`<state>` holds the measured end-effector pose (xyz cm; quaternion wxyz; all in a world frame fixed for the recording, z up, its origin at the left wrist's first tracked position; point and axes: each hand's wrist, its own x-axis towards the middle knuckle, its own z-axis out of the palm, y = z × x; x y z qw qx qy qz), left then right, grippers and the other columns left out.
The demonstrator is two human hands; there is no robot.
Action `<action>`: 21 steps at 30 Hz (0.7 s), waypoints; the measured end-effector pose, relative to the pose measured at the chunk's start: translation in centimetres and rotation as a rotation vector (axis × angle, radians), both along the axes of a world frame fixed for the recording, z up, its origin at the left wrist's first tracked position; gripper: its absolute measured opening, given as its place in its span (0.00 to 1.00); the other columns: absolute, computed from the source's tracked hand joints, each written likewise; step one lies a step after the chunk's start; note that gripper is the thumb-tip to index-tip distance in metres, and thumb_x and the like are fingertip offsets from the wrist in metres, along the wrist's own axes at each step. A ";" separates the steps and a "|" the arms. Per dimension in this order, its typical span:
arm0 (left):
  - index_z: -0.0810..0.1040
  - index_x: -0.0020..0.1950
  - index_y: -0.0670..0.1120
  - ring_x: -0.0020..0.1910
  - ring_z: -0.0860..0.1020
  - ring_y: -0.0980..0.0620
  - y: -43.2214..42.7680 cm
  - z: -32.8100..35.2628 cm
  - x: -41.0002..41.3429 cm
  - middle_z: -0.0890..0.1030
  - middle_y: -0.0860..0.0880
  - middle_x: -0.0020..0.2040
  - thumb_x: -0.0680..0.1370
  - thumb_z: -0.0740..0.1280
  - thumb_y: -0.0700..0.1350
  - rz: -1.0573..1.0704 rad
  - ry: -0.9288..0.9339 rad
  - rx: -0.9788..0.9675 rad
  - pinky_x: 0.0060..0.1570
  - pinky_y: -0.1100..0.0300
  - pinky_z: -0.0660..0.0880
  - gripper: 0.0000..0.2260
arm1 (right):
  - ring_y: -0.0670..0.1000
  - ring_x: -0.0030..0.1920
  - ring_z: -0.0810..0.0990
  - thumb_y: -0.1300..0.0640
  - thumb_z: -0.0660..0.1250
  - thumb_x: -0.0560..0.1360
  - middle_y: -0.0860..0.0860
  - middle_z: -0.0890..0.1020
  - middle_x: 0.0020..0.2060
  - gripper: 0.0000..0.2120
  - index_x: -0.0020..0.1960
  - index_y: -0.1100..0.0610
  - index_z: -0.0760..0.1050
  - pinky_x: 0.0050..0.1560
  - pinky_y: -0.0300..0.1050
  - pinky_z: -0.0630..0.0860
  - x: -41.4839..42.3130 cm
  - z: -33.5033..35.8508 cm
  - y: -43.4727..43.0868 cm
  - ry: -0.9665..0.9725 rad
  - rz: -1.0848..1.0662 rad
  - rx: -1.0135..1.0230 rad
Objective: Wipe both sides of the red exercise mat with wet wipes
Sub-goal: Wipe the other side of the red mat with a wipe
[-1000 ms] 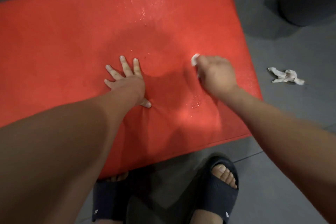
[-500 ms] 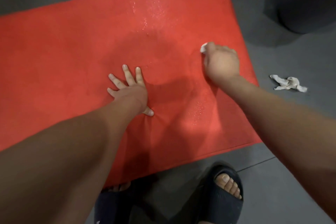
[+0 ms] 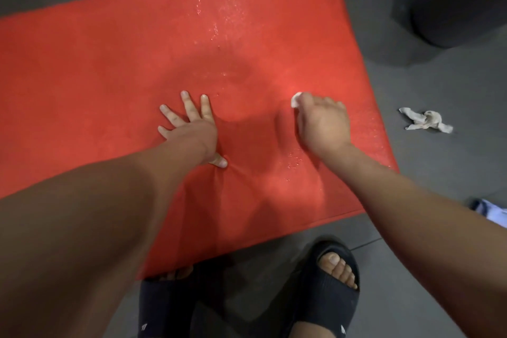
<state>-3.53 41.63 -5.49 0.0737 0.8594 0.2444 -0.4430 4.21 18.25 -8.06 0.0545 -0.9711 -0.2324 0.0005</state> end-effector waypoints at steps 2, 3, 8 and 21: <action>0.24 0.77 0.53 0.75 0.31 0.25 0.0 0.2 -0.1 0.19 0.44 0.74 0.63 0.83 0.58 -0.003 -0.012 -0.004 0.73 0.26 0.49 0.71 | 0.59 0.39 0.81 0.57 0.64 0.74 0.54 0.82 0.37 0.08 0.52 0.51 0.76 0.41 0.50 0.72 -0.6 0.0 0.4 0.016 -0.121 0.017; 0.24 0.77 0.52 0.75 0.31 0.25 -0.1 0.3 -0.1 0.19 0.44 0.74 0.63 0.83 0.58 -0.007 -0.017 -0.006 0.73 0.26 0.49 0.71 | 0.59 0.38 0.82 0.59 0.65 0.74 0.54 0.82 0.36 0.08 0.52 0.52 0.76 0.40 0.50 0.72 -1.9 -0.1 1.0 0.047 -0.074 0.041; 0.25 0.78 0.52 0.75 0.32 0.24 0.1 0.3 -0.7 0.20 0.44 0.75 0.63 0.83 0.59 -0.026 -0.054 0.000 0.72 0.25 0.51 0.70 | 0.56 0.36 0.78 0.56 0.63 0.75 0.49 0.78 0.35 0.09 0.54 0.51 0.77 0.38 0.51 0.71 -7.4 -0.5 0.1 0.120 0.512 0.074; 0.36 0.82 0.53 0.79 0.34 0.33 -4.2 0.8 -7.4 0.30 0.46 0.81 0.79 0.66 0.61 -0.162 -0.147 -0.124 0.72 0.27 0.56 0.46 | 0.57 0.39 0.81 0.55 0.57 0.74 0.51 0.80 0.37 0.11 0.52 0.52 0.76 0.39 0.50 0.71 -9.6 -0.5 -1.2 0.144 0.332 0.096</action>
